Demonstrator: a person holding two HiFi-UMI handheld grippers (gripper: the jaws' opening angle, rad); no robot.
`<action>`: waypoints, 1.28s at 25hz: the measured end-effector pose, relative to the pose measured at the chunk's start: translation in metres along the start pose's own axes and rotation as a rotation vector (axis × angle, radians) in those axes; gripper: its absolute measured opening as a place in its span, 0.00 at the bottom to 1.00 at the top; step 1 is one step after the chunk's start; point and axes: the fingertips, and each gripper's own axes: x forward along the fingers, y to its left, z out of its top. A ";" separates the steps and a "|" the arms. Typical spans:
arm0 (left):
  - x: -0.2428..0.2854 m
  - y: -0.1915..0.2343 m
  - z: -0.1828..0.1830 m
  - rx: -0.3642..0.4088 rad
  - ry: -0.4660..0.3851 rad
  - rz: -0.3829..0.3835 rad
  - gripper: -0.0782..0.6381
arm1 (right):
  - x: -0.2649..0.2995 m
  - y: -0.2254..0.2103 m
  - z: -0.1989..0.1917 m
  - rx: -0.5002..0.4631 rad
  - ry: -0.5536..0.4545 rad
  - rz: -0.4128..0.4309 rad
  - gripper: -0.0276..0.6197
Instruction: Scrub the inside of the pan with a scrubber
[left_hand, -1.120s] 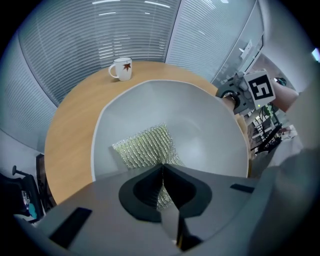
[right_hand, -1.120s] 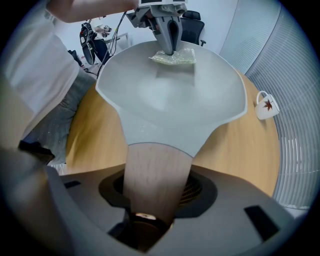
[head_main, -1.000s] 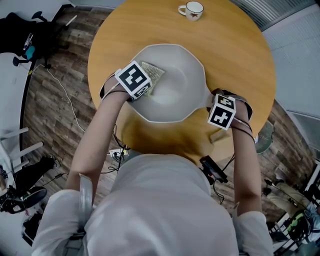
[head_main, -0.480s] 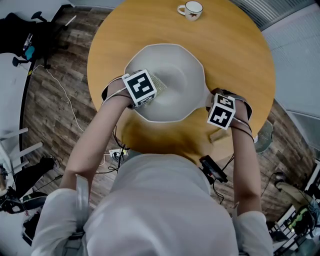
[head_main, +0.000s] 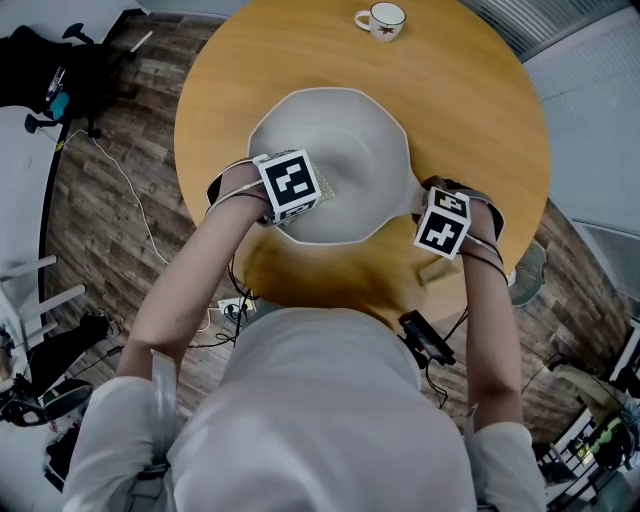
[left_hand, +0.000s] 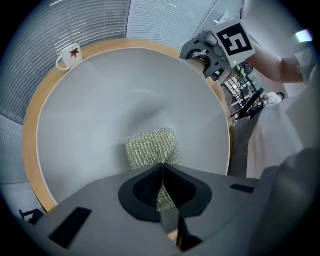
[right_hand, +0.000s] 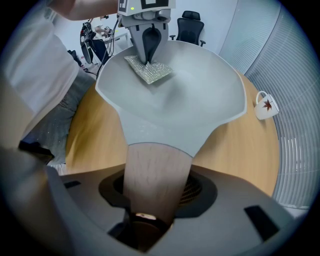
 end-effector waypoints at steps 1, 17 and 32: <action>0.001 -0.002 0.000 0.008 0.008 -0.006 0.13 | 0.000 0.000 0.000 0.000 0.000 0.000 0.34; 0.017 -0.020 -0.007 0.096 0.143 -0.056 0.13 | 0.001 0.000 0.000 -0.006 0.005 -0.002 0.34; 0.023 -0.048 0.021 0.133 0.050 -0.113 0.13 | 0.003 -0.001 -0.001 -0.009 0.016 -0.012 0.34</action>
